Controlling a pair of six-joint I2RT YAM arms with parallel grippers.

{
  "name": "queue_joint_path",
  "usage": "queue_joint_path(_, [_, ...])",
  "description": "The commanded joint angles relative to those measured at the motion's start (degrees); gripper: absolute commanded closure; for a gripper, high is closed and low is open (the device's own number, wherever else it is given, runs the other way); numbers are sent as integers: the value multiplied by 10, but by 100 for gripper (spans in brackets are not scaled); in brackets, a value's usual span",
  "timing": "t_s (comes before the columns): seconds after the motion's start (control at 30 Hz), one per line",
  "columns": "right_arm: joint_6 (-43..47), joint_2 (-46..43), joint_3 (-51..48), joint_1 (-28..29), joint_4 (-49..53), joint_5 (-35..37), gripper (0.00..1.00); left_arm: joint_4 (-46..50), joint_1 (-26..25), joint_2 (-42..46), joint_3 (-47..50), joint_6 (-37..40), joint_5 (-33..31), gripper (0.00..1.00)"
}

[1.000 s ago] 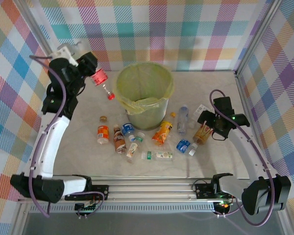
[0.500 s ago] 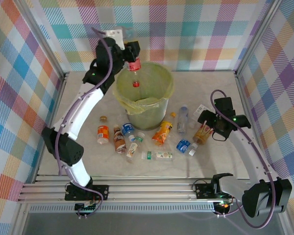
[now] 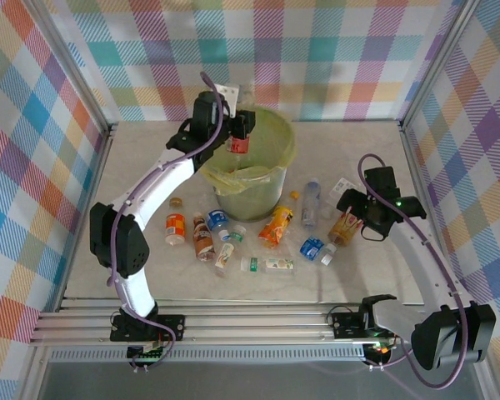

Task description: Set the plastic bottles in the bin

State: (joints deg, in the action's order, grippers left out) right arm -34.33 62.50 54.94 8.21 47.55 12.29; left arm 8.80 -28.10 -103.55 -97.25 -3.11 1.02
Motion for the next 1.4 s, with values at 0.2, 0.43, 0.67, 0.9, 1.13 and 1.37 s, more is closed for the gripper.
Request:
queue_joint_path(0.2, [-12,4,-10,-6,-10,-1,0,-29,-6,28,51,11,19,53])
queue_joint_path(0.43, [-19,24,-36,-18,-29,7,0,-21,-6,13,53,10,27,48])
queue_joint_path(0.67, [-14,44,-51,-36,-51,-17,0,-5,-7,-9,39,10,27,37])
queue_joint_path(0.9, [-14,42,-65,-47,-66,-35,0,8,-6,-16,23,6,33,25])
queue_joint_path(1.13, [-10,45,-71,-51,-72,-47,0,23,-6,1,8,-7,26,20])
queue_joint_path(1.37, [-6,43,-77,-50,-79,-55,0,43,-7,49,8,-25,-3,15])
